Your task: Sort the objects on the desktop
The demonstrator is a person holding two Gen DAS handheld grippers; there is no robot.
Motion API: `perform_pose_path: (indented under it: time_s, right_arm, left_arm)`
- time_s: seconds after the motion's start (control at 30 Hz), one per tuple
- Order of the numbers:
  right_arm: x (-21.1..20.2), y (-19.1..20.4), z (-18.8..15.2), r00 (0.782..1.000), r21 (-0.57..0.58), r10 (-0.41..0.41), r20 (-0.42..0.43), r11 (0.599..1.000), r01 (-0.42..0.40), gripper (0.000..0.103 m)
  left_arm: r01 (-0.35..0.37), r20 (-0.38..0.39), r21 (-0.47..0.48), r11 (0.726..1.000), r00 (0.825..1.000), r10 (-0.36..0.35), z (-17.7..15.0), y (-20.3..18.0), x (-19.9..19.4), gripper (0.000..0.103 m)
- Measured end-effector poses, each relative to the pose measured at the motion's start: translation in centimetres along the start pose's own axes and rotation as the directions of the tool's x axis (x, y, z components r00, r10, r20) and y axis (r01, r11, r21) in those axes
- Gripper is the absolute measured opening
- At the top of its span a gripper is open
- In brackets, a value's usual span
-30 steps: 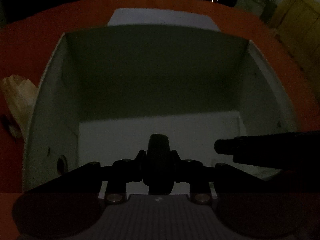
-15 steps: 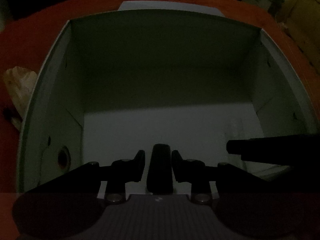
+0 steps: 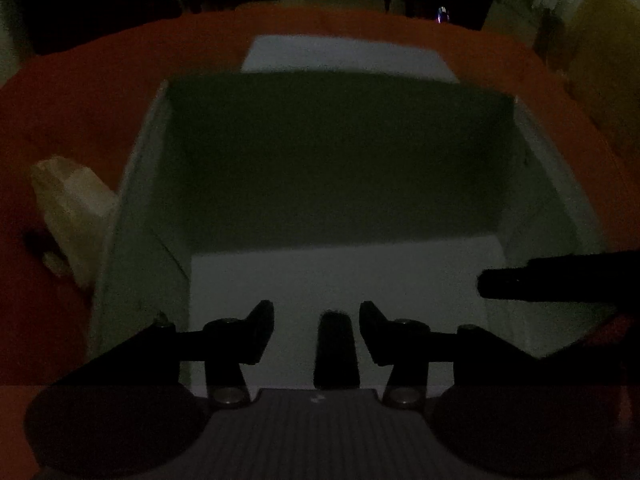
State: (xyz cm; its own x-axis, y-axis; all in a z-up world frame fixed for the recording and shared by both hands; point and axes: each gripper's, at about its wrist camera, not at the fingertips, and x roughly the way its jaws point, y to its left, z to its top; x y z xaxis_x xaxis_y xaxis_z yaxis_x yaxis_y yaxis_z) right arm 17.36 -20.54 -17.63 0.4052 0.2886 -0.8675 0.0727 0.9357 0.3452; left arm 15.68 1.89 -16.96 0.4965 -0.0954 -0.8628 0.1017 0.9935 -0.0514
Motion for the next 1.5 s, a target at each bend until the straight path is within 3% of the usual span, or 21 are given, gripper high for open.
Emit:
perform_pose_path:
  time_s: [0.07,0.33,0.7,0.93,1.1,1.23,1.3,1.5]
  right_arm:
    - [-1.1,-0.4,0.0,1.0,0.01,0.013,0.024,1.0,-0.013,0.061]
    - [-4.4,-2.6,0.3,0.993,0.079,0.045,0.108,0.995,-0.053,0.063]
    - [-7.7,-9.9,2.1,0.985,0.223,-0.049,0.166,0.975,0.01,0.063]
    - [-6.7,-14.4,2.4,0.983,0.299,-0.139,0.122,0.949,0.097,0.064]
    - [-5.0,-16.0,2.3,0.982,0.331,-0.175,0.069,0.933,0.143,0.064]
    - [-4.4,-17.5,2.6,0.979,0.344,-0.201,0.046,0.923,0.173,0.064]
    - [-4.1,-18.3,2.7,0.973,0.362,-0.229,0.019,0.909,0.207,0.064]
    - [-2.2,-21.7,1.8,0.957,0.427,-0.284,-0.055,0.86,0.28,0.065]
  left_arm:
    - [0.003,0.026,-0.019,1.0,1.0,-0.002,0.5,0.6,-1.0,0.052]
    - [-0.025,0.087,-0.12,0.992,0.996,0.035,1.1,4.8,-4.0,0.052]
    - [-0.104,0.067,-0.292,0.951,0.989,0.129,0.6,12.4,-4.6,0.052]
    - [-0.165,-0.007,-0.356,0.92,0.985,0.174,-0.4,15.7,-2.3,0.052]
    - [-0.189,-0.081,-0.333,0.924,0.982,0.171,-1.3,16.5,0.6,0.052]
    - [-0.165,-0.144,-0.245,0.955,0.981,0.133,-1.7,16.7,3.7,0.056]
    - [-0.168,-0.141,-0.242,0.956,0.98,0.137,-1.9,17.1,4.5,0.056]
    - [-0.099,-0.141,-0.301,0.948,0.988,0.059,-2.5,17.8,6.1,0.056]
